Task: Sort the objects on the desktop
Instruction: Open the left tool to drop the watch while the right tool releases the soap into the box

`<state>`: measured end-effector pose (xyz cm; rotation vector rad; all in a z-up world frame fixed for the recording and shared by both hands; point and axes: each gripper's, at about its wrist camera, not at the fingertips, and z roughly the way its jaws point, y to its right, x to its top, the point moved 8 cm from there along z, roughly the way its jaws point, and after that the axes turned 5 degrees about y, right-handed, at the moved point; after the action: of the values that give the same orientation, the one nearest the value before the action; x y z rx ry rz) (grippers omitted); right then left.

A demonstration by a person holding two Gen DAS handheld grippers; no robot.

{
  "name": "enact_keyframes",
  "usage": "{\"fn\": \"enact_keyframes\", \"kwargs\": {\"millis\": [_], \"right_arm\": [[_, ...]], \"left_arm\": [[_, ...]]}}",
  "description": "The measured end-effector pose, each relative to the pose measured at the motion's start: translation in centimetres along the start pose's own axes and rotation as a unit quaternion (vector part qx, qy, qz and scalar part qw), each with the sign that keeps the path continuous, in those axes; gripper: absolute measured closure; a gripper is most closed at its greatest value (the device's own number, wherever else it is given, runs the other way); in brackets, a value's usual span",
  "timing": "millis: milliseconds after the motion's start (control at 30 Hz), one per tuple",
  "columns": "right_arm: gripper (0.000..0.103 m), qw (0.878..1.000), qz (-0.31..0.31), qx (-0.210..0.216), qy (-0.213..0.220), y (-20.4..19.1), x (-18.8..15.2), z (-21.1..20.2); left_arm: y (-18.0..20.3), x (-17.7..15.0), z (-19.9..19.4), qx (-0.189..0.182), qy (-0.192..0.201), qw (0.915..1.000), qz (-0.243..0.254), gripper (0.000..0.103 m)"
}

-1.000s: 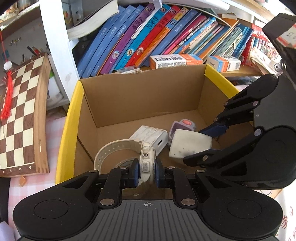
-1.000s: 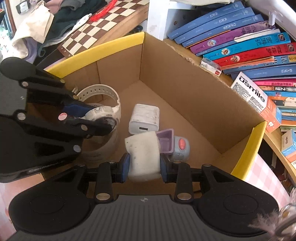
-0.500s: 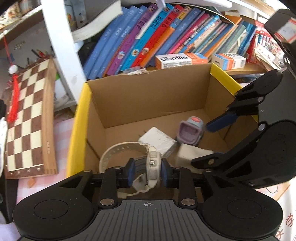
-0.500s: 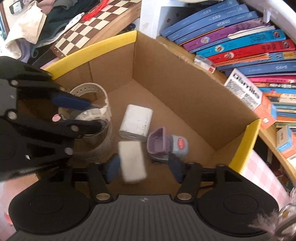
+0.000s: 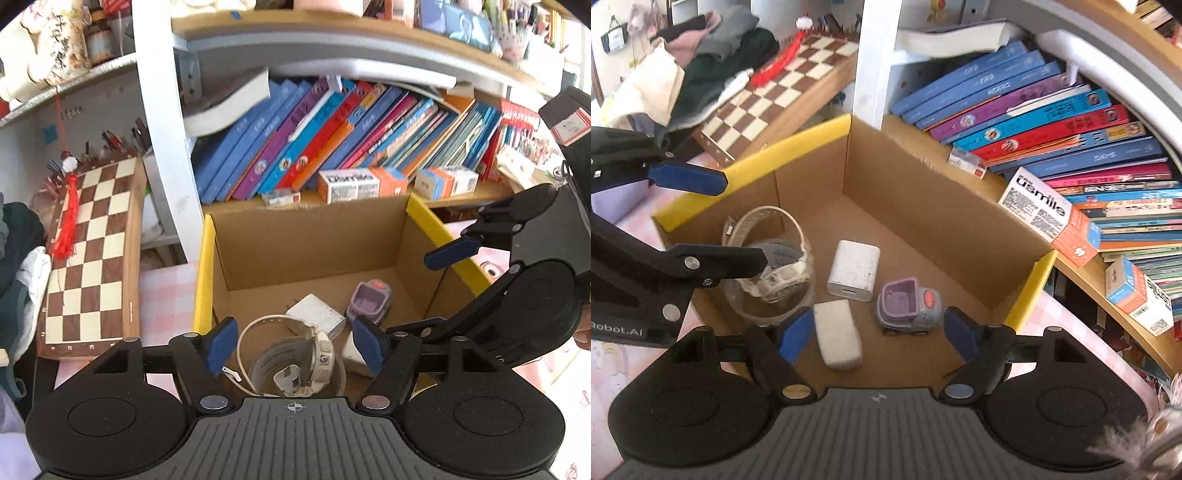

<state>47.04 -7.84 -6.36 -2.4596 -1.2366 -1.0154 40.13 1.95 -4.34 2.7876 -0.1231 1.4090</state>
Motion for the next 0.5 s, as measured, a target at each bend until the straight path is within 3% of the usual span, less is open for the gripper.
{"fn": "enact_keyframes", "kwargs": {"millis": [500], "right_arm": [[0.023,0.997,0.038,-0.039,0.057,-1.0,-1.7,-8.0]], "left_arm": [[1.5,-0.2,-6.2,-0.003,0.045,0.9988,0.018,0.025]]}}
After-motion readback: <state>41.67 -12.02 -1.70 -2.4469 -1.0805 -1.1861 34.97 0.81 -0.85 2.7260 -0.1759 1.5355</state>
